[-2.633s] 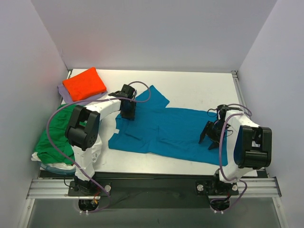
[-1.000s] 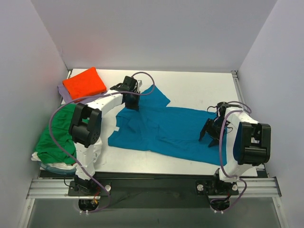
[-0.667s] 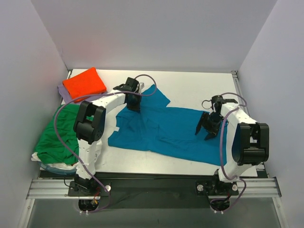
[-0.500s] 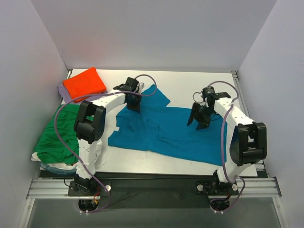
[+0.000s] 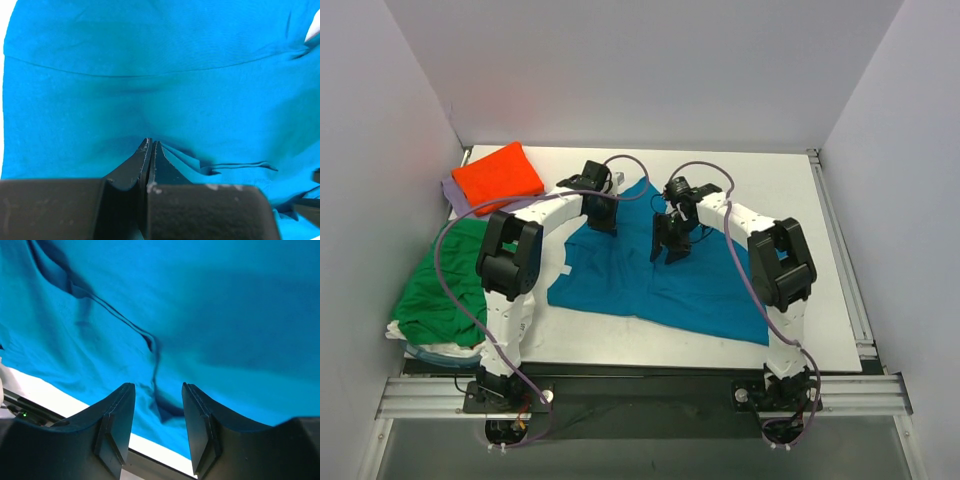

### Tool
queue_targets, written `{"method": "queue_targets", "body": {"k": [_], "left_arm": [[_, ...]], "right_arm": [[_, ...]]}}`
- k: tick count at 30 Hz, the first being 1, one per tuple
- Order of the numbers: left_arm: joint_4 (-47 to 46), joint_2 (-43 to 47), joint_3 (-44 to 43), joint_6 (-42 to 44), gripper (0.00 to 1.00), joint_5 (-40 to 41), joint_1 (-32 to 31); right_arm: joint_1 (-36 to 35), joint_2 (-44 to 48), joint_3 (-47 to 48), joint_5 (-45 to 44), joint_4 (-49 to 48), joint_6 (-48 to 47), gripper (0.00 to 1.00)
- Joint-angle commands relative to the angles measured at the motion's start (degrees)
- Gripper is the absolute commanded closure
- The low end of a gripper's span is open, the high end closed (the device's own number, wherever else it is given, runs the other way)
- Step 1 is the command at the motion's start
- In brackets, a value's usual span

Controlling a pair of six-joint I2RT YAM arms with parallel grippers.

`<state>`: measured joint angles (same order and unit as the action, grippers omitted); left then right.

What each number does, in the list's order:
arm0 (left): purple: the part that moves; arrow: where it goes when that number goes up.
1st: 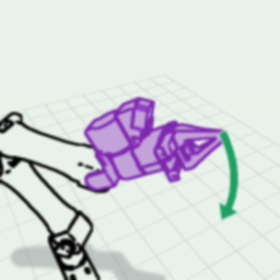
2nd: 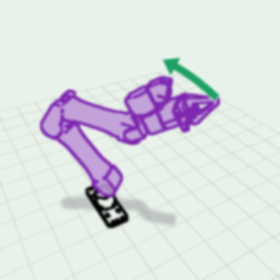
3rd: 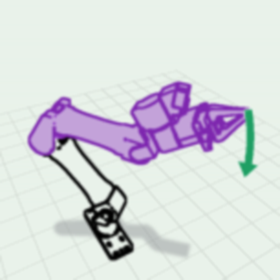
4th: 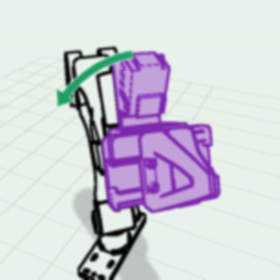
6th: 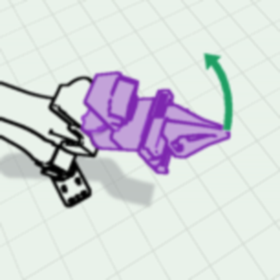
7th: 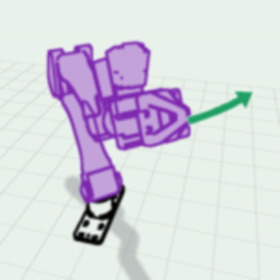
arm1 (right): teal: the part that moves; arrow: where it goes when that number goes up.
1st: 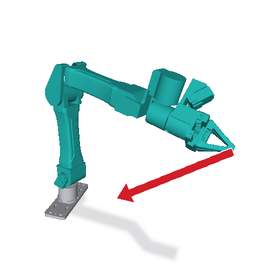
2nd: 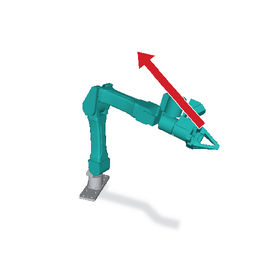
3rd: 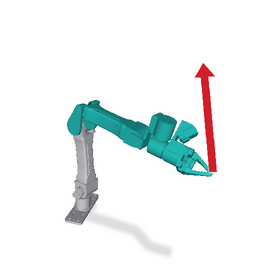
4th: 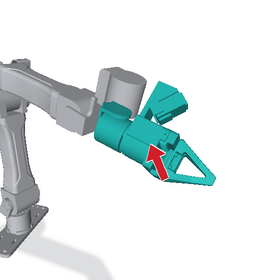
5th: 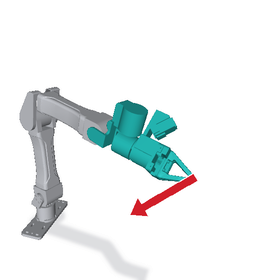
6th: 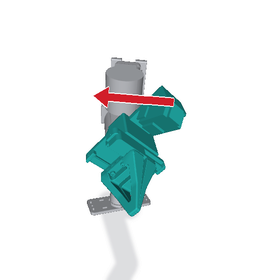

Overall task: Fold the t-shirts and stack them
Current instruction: Fold the flattened tshirt in 1/3 of the way

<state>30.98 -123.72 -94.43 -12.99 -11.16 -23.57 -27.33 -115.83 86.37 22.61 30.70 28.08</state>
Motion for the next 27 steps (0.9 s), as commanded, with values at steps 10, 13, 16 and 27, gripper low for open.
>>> {"method": "queue_targets", "body": {"k": [10,13,16,27], "left_arm": [[-0.48,-0.47,-1.81,0.25,1.00,-1.94,0.37],[-0.31,-0.47,-1.72,0.42,1.00,-2.03,0.37],[-0.31,-0.47,-1.81,0.69,1.00,-2.03,0.46],[-0.31,-0.38,-1.28,1.39,1.00,-2.81,1.25]], "right_arm": [[-1.76,-6.16,7.23,-0.38,1.03,-0.30,0.61],[-2.02,-7.04,7.76,-0.20,1.03,-0.21,0.63],[-2.20,-7.83,8.11,-0.02,1.12,-0.04,0.64],[-2.90,-8.36,8.64,0.68,1.29,0.22,0.87]]}}
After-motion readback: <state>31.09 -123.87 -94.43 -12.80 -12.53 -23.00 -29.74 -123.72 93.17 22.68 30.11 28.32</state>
